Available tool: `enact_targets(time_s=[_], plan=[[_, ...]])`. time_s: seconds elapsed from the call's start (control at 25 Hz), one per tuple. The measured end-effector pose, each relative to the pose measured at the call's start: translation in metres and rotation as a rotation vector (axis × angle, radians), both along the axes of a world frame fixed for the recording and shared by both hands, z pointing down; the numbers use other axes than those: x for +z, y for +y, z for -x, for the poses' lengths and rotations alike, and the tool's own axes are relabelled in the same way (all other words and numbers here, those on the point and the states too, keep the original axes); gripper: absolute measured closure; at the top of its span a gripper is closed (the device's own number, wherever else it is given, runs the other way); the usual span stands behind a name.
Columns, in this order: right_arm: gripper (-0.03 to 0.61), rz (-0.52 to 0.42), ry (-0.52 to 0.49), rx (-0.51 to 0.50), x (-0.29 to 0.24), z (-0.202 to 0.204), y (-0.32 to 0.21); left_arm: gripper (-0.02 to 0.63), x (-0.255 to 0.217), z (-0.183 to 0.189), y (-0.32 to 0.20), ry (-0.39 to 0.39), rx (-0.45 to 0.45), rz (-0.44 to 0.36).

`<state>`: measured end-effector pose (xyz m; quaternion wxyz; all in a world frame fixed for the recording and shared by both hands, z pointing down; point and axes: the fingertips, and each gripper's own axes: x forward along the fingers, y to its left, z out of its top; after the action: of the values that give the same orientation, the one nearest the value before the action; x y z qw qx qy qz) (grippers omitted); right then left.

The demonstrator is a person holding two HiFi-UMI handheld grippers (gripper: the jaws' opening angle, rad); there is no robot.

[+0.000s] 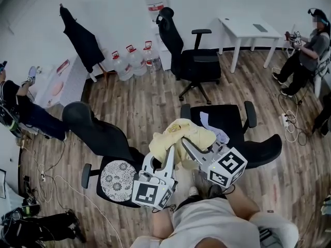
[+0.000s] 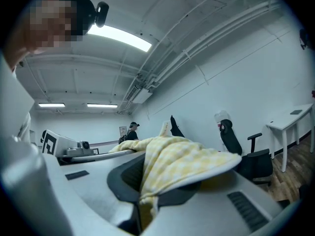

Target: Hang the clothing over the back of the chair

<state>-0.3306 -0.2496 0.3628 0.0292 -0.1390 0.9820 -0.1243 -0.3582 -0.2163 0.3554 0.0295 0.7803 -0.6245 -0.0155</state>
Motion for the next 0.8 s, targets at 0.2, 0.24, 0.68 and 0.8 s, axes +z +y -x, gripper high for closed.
enact_targets(time_s=[0.2,0.24,0.68,0.8], plan=[[0.541,0.015,-0.011,-0.006,-0.002,-0.001,-0.019,0.579,-0.005,-0.002,-0.017,-0.013,-0.009,-0.009],[0.541,0.016,-0.014,-0.005,-0.004,-0.003,-0.024,0.580,-0.007,-0.003,-0.022,-0.015,-0.008,-0.011],[0.541,-0.001,-0.033,0.047,-0.017,-0.031,-0.069,0.580,-0.018,-0.030,-0.069,-0.030,0.051,-0.027],[0.541,-0.001,-0.030,0.072,-0.018,-0.043,-0.081,0.580,-0.019,-0.042,-0.082,-0.037,0.071,-0.024]])
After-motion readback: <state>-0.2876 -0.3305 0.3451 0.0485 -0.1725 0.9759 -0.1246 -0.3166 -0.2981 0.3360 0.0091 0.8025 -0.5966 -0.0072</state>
